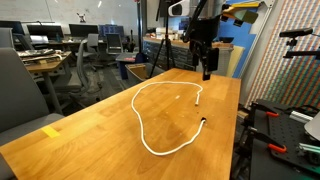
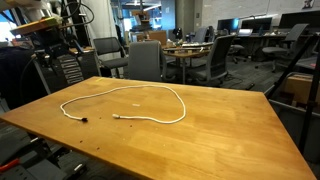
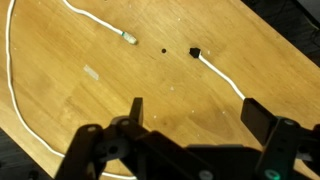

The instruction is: Tie a knot using the white chord

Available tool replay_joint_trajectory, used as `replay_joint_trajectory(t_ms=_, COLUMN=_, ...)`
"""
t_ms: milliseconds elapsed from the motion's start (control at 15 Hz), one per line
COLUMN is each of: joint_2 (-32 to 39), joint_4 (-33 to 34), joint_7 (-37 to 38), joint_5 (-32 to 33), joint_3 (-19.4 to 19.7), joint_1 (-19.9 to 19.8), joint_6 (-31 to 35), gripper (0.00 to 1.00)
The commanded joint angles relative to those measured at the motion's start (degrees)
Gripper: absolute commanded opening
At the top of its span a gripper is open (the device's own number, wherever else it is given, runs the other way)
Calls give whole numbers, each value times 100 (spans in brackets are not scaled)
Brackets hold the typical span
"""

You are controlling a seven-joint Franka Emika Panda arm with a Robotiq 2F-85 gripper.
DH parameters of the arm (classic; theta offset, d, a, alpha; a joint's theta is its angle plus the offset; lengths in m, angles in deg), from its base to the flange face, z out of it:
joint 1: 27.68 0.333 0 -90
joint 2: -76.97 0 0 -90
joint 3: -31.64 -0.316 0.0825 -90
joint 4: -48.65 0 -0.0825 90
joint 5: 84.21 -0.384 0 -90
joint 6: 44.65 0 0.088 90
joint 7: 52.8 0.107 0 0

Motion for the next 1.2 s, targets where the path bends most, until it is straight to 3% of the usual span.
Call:
replay_joint_trajectory(t_ms=0, joint_2=-4, joint_4=7, joint_7=0, joint_5=2, joint_3=52, joint_1=53, joint_6=-12, gripper=100)
replay_joint_trajectory(t_ms=133, joint_2=-4, joint_4=6, joint_7=0, joint_5=2, joint_3=53, joint_1=53, joint_6=-12, gripper=100)
replay_joint_trajectory(t_ms=267, joint_2=258, joint_4=135, joint_7=-323, joint_5=96, joint_3=112, joint_1=23, joint_6=489, gripper=100)
replay_joint_trajectory(t_ms=600, joint_2=1187, joint_4=470, joint_7=-1704, joint_5=-735, joint_3=291, joint_1=-31, joint_6=1979, gripper=100)
replay_joint_trajectory(t_ms=800, joint_2=1758, joint_4=543, joint_7=-2648, joint_5=-1303, joint_3=216, joint_1=-164, joint_6=2374, gripper=100)
replay_joint_trajectory(t_ms=933, joint_2=1992, joint_4=565, joint_7=-2404, joint_5=-717, joint_3=265, joint_1=-66, joint_6=2329, gripper=100)
replay_joint_trajectory(t_ms=1133, joint_2=2167, joint_4=474, joint_7=-2980, joint_5=-552, joint_3=60, joint_1=-105, joint_6=2109, gripper=100)
